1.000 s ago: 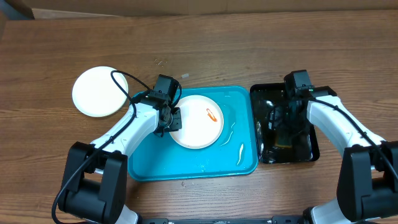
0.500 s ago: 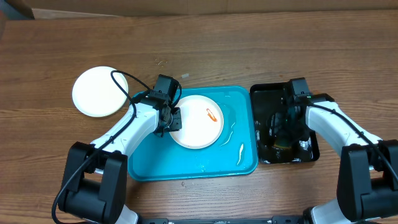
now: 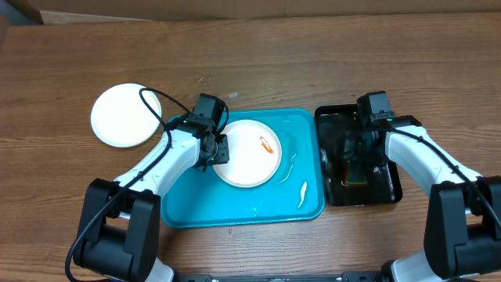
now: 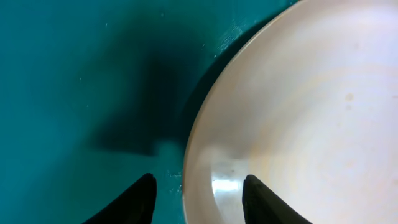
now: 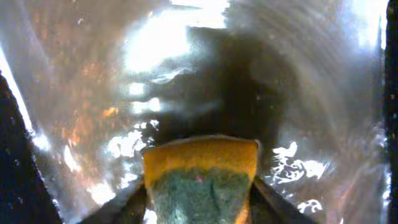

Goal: Clean dirty plates on tray and stack at the side
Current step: 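Dip and rub the sponge in the water with the right gripper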

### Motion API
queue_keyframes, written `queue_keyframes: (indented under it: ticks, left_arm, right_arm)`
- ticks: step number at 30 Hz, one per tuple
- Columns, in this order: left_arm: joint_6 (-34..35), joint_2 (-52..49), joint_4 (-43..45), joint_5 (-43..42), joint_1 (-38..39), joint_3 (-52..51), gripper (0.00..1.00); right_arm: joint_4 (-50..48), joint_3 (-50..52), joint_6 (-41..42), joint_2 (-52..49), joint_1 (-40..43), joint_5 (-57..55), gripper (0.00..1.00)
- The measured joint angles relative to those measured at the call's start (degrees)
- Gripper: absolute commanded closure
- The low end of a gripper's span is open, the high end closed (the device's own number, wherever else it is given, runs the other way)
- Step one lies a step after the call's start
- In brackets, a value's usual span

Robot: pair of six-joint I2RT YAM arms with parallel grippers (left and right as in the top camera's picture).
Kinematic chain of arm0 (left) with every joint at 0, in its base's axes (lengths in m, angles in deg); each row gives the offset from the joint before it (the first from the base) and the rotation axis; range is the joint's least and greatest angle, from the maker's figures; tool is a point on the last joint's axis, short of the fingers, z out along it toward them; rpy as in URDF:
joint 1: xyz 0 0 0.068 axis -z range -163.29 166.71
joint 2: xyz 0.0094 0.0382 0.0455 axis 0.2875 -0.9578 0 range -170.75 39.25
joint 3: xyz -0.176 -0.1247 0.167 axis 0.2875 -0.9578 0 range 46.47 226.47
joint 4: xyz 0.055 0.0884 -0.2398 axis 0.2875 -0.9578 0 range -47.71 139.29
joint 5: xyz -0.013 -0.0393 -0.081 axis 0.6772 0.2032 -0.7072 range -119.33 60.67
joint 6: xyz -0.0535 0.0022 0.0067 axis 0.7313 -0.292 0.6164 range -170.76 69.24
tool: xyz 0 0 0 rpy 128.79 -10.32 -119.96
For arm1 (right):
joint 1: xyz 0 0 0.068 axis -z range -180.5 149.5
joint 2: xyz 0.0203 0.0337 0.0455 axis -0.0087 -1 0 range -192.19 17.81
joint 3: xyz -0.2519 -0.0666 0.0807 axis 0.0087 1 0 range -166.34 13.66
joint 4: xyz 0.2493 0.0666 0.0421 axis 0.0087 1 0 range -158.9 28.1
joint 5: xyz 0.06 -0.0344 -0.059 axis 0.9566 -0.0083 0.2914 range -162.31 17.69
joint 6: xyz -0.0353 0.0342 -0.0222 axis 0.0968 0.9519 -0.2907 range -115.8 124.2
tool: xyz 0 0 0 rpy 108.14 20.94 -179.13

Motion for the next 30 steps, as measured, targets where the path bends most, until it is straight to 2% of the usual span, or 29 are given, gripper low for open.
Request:
queue_keyframes:
  ticks: [6,9,13,15,17,20,25,28,29,30]
  left_arm:
    - [0.0,-0.1,-0.1,0.0,0.0,0.0,0.56]
    - [-0.1,-0.7,-0.1,0.0,0.0,0.0,0.68]
    - [-0.2,-2.2,0.2,0.0,0.0,0.0,0.73]
    - [-0.1,-2.9,0.4,0.0,0.0,0.0,0.81]
    - [-0.1,-3.0,0.5,0.0,0.0,0.0,0.87]
    - [-0.2,-3.0,0.5,0.0,-0.1,0.0,0.91]
    - [-1.2,-3.0,0.7,-0.3,-0.1,0.3,0.92]
    - [-1.5,-3.0,0.9,-0.4,-0.1,0.3,0.90]
    - [-1.6,-3.0,0.9,-0.4,-0.1,0.3,0.88]
    - [-1.6,-3.0,0.9,-0.4,-0.1,0.3,0.87]
  right_arm:
    - [5.0,-2.5,0.0,0.0,0.0,0.5,0.36]
    - [7.8,-5.0,0.0,0.0,0.0,0.6,0.35]
    - [9.9,-5.3,0.0,0.0,0.0,0.7,0.35]
    - [10.2,-5.3,0.0,0.0,0.0,0.7,0.35]
    - [10.1,-5.1,-0.1,0.0,0.0,0.6,0.37]
    - [9.8,-4.3,-0.2,0.0,0.0,0.7,0.45]
    - [8.7,-2.2,0.0,0.0,0.0,0.8,0.53]
    - [6.6,-0.3,0.0,0.0,0.0,0.9,0.54]
    - [5.9,0.4,0.0,0.0,0.0,1.1,0.67]
    - [5.3,1.2,-0.3,0.0,0.0,1.3,0.94]
